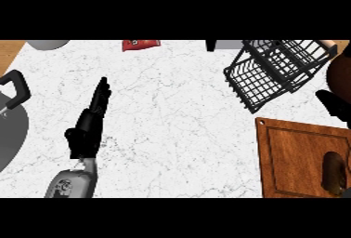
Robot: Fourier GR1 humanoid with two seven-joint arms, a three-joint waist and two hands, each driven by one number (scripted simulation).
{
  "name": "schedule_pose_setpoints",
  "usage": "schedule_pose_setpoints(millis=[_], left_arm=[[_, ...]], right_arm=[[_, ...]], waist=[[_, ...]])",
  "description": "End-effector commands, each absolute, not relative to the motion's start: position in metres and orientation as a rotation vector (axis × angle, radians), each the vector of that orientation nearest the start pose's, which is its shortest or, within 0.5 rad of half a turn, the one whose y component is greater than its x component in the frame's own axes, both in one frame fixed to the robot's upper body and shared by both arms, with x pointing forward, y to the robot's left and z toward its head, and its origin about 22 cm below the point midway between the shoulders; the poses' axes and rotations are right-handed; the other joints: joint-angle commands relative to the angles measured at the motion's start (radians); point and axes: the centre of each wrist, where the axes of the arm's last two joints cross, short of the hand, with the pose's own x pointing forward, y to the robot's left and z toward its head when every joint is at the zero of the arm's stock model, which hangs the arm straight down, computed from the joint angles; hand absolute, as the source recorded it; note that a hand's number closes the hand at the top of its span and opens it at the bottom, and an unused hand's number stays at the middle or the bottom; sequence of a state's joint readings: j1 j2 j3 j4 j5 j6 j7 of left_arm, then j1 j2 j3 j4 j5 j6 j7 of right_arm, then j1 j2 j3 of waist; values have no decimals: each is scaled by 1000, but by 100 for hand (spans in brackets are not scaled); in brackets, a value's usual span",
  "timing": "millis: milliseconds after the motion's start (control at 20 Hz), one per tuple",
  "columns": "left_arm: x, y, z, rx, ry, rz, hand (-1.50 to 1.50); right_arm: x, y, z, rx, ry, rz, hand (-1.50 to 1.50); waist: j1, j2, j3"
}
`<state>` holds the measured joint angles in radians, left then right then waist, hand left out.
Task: Pick the cupcake from the cutting board and place it in the tiered basket
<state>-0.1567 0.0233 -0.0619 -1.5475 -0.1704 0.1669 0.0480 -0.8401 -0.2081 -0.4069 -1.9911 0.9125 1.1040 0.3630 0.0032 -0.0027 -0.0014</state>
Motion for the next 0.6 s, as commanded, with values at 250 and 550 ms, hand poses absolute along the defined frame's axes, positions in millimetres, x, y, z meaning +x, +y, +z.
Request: schedule_pose_setpoints(millis=[250,550], left_arm=[[266,202,31,174,-1673,-116,0],[276,201,42,162,-1671,-128,0]], right_arm=[[316,-260,331,-1094,-1439,1015,150],[361,-254,306,-1153,-1443,1038,150]], waist=[[9,5,1],[15,8,1]])
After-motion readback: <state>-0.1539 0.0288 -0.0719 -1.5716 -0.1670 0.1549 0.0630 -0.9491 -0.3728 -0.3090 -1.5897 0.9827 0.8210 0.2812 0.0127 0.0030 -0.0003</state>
